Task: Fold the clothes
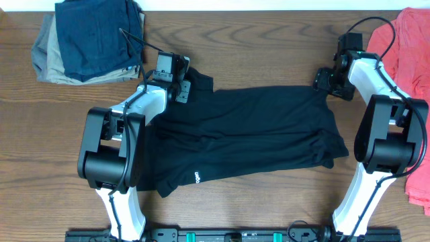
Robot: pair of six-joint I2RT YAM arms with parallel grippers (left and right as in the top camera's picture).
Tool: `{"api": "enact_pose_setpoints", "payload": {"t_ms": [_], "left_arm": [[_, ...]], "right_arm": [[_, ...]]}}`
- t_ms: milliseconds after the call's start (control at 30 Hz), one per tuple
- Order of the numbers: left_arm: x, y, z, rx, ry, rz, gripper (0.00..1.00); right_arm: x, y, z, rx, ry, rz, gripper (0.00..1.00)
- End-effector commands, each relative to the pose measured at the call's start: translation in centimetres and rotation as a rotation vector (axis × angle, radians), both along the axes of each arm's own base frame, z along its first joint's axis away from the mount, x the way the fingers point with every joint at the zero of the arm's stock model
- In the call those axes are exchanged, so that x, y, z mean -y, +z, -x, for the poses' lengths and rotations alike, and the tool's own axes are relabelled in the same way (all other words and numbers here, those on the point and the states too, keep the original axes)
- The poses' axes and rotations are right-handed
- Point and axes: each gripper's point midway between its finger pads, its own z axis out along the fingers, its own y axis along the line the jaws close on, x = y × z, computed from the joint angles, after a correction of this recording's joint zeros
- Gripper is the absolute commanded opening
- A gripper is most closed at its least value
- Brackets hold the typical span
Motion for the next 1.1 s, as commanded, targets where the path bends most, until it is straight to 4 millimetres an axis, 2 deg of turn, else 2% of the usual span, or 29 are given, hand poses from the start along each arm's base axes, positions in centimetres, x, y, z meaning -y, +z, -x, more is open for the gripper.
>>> {"api": "enact_pose_setpoints", "payload": {"t_ms": [0, 33, 100, 367, 467, 633, 833, 967, 1067], "left_arm": [[-0.8, -2.1, 1.0, -0.062, 0.040, -0.018, 0.06], [-0.8, -2.1, 1.0, -0.062, 0.040, -0.018, 0.06], [-0.8, -2.1, 1.0, -0.063, 0.040, -0.018, 0.06], [-0.8, -1.9, 0.9, -0.059, 0.040, -0.017, 0.06], [-0.8, -1.5, 0.8, -0.051, 0.040, -0.015, 0.06], [-0.2, 0.9, 0.8, -0.029, 0.066, 0.044, 0.09], [1.6, 7.2, 1.5, 0.038, 0.002, 0.154, 0.06], [1.3, 10.6, 2.9, 0.058, 0.000, 0.158, 0.06], [1.1, 12.4, 4.1, 0.060, -0.001, 0.159, 0.06]], "right_arm": [[-2.0, -1.1, 0.1, -0.021, 0.027, -0.057, 0.74], [-2.1, -1.1, 0.1, -0.021, 0.031, -0.058, 0.74], [-2.3, -1.1, 0.1, -0.021, 0.034, -0.058, 0.67], [-2.9, -1.1, 0.1, -0.021, 0.040, -0.092, 0.13], [-2.6, -1.1, 0.1, -0.019, 0.027, -0.093, 0.01], [-1.3, -0.6, 0.5, -0.032, -0.028, -0.100, 0.01], [-0.6, 1.5, 1.0, -0.012, -0.058, -0.154, 0.01], [-0.3, 3.4, 1.5, 0.000, -0.068, -0.168, 0.01], [-0.3, 4.9, 1.9, 0.011, -0.067, -0.166, 0.01]]}}
